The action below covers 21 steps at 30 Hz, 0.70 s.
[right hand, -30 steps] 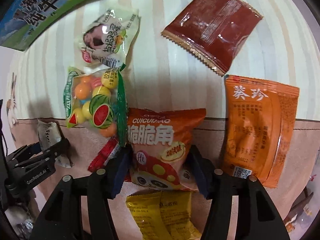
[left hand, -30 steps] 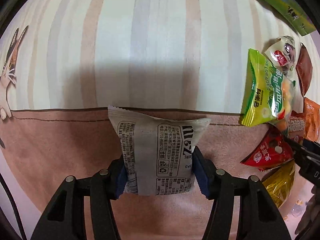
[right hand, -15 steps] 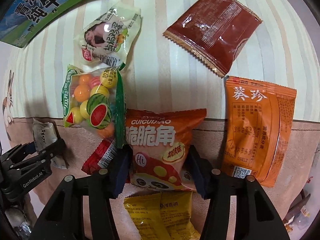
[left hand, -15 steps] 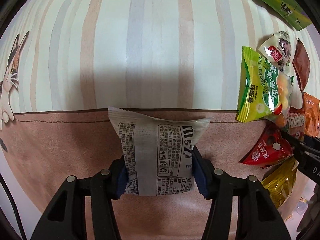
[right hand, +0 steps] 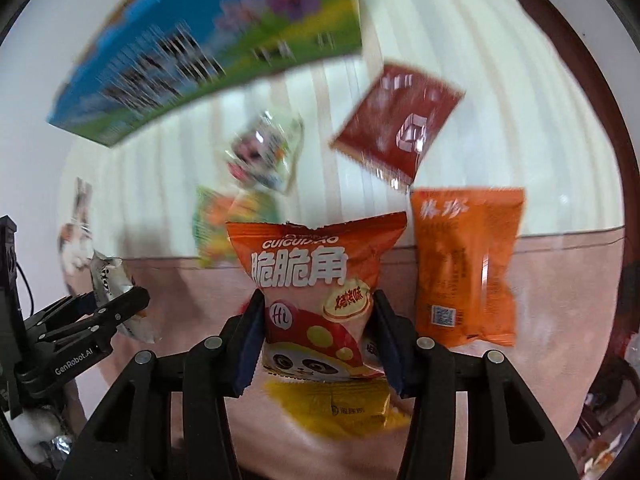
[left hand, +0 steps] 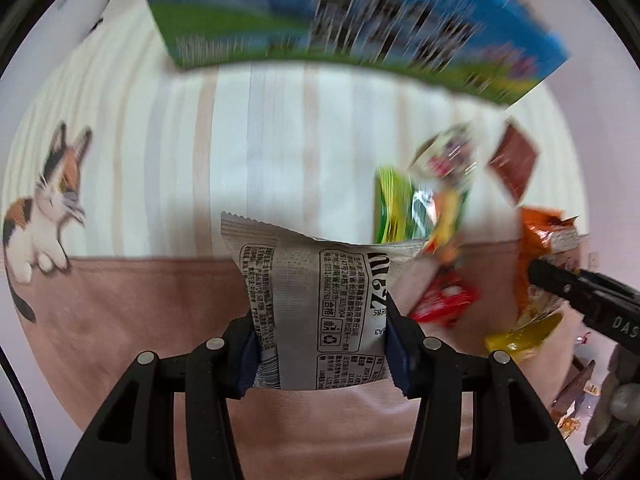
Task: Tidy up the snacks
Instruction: 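Grasp the white cookie packet with the left tool while the right tool grasps the orange panda packet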
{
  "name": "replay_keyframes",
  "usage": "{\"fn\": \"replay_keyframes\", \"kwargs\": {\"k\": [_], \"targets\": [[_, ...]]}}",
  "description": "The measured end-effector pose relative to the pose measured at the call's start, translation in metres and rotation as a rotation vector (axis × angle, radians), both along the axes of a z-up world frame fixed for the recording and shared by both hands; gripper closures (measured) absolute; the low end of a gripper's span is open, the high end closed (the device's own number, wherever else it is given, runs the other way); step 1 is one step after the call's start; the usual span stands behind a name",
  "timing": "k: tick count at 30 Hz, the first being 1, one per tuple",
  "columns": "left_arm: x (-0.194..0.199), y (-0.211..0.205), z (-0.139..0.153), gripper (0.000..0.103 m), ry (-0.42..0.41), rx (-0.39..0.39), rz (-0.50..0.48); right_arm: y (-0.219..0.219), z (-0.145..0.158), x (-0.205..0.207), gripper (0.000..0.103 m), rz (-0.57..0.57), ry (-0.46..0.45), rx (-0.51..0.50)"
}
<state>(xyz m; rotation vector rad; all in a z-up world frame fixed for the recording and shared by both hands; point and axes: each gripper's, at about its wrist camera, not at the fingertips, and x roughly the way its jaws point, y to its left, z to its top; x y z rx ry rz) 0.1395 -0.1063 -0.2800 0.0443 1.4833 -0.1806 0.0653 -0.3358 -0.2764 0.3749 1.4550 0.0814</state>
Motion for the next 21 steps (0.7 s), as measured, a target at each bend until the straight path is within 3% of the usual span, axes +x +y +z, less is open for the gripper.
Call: {"fn": "replay_keyframes", "kwargs": {"k": [7,13,17,21], "targets": [[0.025,-0.013,0.073,0.054,-0.094,-0.107,-0.022,-0.012,0.082,0.022,0.05,-0.007,-0.151,0.094],[0.084,-0.014,0.122,0.054,-0.184,-0.11,-0.026,0.006,0.14,0.069,0.05,0.001,-0.277,0.154],[0.136,-0.01,0.134,0.054,-0.203,-0.07,-0.017,0.009,0.157,0.113,0.05,-0.007,-0.331,0.141],[0.182,-0.006,0.121,0.053,-0.145,-0.004,-0.008,0.014,0.156,0.161,0.05,-0.023,-0.335,0.114]]}}
